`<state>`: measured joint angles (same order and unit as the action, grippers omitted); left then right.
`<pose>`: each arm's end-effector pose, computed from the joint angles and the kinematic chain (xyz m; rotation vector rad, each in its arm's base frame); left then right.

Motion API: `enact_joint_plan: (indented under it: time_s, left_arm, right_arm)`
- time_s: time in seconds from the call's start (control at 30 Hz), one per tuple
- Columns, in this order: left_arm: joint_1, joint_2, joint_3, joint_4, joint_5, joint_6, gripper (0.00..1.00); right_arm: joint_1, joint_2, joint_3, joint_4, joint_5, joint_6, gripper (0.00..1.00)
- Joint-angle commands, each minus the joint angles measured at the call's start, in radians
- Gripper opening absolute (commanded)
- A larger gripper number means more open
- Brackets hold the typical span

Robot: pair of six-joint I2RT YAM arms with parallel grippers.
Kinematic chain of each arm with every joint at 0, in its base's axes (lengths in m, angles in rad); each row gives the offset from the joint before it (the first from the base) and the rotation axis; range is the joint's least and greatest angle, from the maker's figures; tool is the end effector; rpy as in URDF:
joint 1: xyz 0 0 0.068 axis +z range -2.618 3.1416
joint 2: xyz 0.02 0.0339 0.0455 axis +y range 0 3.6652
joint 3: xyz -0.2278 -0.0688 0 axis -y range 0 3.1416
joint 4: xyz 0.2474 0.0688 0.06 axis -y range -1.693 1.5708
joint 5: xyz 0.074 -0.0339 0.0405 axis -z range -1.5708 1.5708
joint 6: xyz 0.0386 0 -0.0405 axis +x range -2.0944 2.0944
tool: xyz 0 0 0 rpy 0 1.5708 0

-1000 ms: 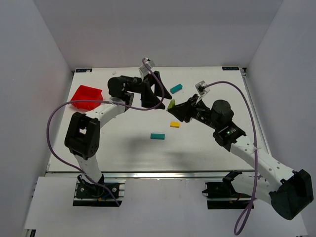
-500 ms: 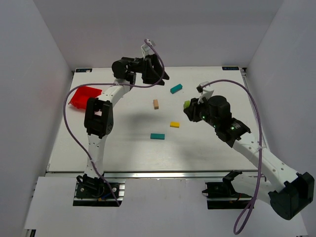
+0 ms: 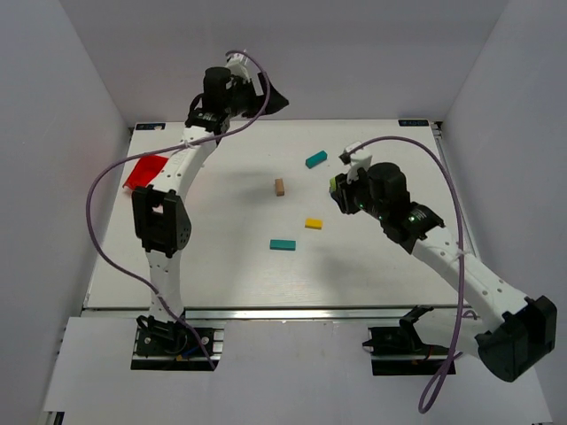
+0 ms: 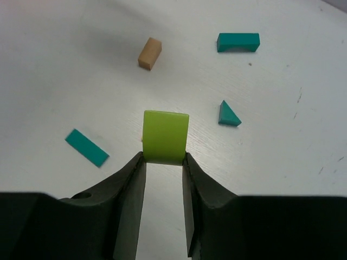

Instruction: Build the wood block tower

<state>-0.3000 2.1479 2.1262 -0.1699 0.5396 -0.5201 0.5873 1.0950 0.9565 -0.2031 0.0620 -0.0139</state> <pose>0.4700 -0.1661 0.3386 0.2119 1.8483 -1.0563 0.2302 0.1504 0.3036 -0.5297 1.8510 0.3269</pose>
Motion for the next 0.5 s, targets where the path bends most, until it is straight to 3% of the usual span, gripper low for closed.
enact_joint_plan:
  time_s: [0.0, 0.07, 0.1, 0.13, 0.33, 0.47]
  left_arm:
    - [0.018, -0.233, -0.144, -0.411, -0.601, 0.258, 0.98]
    - [0.010, -0.322, -0.339, -0.422, -0.827, 0.239, 0.98]
    - [-0.001, -0.418, -0.415, -0.393, -1.048, 0.242, 0.98]
    - [-0.007, -0.466, -0.487, -0.379, -1.108, 0.242, 0.98]
    - [-0.002, -0.762, -0.871, -0.336, -1.271, 0.161, 0.98]
    - [0.021, -0.871, -0.983, -0.306, -1.175, 0.155, 0.98]
  right_arm:
    - [-0.003, 0.064, 0.122, -0.099, -0.100, -0.228, 0.00]
    - [0.000, 0.127, 0.163, -0.165, -0.163, -0.328, 0.00]
    - [0.000, 0.173, 0.204, -0.241, -0.181, -0.410, 0.00]
    - [0.000, 0.199, 0.229, -0.283, -0.188, -0.444, 0.00]
    - [0.025, 0.463, 0.488, -0.603, -0.206, -0.567, 0.00]
    - [0.072, 0.592, 0.611, -0.697, -0.208, -0.649, 0.00]
